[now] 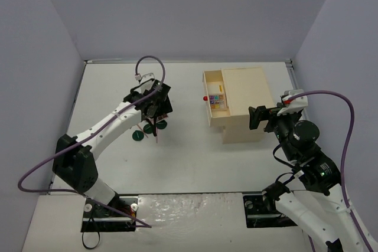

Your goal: Organize the makeup

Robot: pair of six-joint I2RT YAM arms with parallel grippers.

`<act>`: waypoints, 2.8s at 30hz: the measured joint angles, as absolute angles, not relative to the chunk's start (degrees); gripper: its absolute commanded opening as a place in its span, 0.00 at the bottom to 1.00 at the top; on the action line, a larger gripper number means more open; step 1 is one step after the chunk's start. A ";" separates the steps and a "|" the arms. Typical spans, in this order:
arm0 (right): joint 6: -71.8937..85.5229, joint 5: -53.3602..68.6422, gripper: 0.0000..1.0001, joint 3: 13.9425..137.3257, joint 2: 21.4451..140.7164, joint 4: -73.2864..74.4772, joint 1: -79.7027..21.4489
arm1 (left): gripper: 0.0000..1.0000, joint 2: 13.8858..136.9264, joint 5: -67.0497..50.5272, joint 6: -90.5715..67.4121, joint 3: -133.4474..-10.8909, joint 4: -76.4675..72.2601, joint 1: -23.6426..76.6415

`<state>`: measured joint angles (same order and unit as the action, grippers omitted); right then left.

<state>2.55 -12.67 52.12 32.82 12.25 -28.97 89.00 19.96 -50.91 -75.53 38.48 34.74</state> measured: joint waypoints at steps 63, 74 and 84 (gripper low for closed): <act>2.74 -13.21 1.00 52.12 33.06 12.27 -29.34 | 0.65 114.69 -40.08 24.78 -122.02 38.74 42.48; 2.74 -13.23 1.00 52.12 33.06 12.27 -29.34 | 0.82 114.67 -42.89 27.69 -121.21 38.81 41.58; 2.72 -13.23 1.00 52.12 33.49 12.27 -29.34 | 0.89 114.18 -41.92 27.95 -120.96 38.53 41.09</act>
